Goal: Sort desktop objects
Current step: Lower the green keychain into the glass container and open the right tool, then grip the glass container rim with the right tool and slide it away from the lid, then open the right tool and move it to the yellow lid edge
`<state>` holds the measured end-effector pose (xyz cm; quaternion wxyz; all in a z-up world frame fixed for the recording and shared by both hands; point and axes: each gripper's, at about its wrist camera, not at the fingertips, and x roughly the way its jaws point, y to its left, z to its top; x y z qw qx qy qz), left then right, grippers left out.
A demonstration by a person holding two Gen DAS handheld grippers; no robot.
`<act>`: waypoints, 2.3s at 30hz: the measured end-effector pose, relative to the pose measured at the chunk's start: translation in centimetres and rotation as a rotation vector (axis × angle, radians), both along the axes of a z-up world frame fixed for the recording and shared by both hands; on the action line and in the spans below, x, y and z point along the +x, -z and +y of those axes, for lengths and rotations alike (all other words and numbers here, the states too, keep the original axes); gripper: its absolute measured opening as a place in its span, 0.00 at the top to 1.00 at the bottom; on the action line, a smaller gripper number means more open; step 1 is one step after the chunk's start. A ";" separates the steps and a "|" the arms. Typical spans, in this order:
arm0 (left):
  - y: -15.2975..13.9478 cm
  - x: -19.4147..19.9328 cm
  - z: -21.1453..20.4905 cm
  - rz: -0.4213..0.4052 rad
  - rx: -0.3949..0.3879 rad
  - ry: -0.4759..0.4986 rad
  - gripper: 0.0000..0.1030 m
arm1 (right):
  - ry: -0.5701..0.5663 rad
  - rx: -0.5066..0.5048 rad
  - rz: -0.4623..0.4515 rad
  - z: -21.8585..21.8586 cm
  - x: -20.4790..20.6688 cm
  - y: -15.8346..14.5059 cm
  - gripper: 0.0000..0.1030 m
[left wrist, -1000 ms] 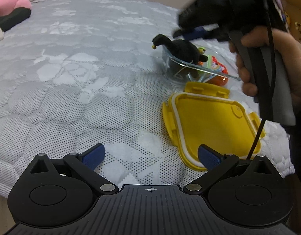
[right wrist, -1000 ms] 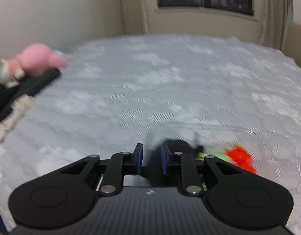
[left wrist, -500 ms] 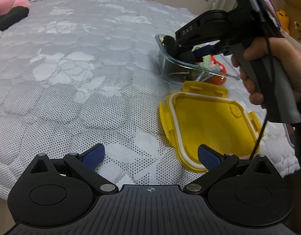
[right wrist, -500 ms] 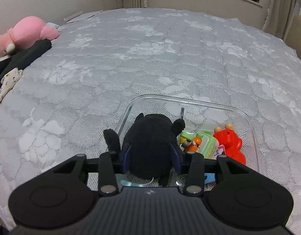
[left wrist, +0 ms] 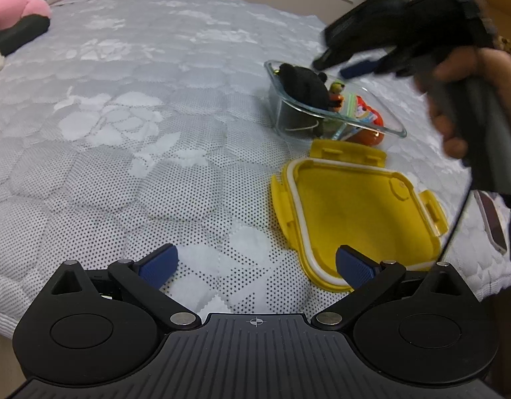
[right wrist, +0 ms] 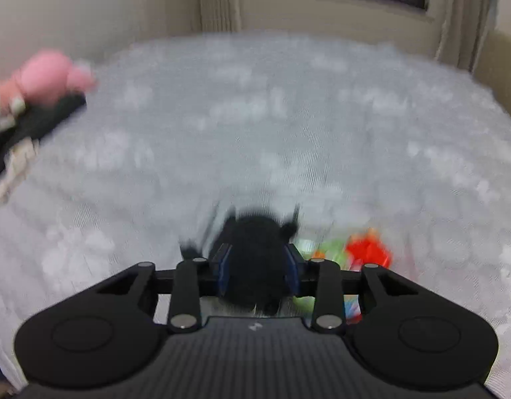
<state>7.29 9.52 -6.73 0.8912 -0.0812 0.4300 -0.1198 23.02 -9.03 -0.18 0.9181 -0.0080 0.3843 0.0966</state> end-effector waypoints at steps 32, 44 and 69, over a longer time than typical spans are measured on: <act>0.6 0.5 0.7 0.016 -0.021 -0.022 0.00 | -0.103 -0.065 0.047 0.8 2.0 0.5 0.77; 0.3 0.4 -0.8 0.028 0.039 -0.009 0.00 | -0.070 -0.170 0.018 2.4 0.6 3.6 0.76; -0.3 -0.4 -14.5 -0.024 0.451 0.189 0.00 | -0.023 -0.018 -0.048 -14.3 -10.6 4.2 0.31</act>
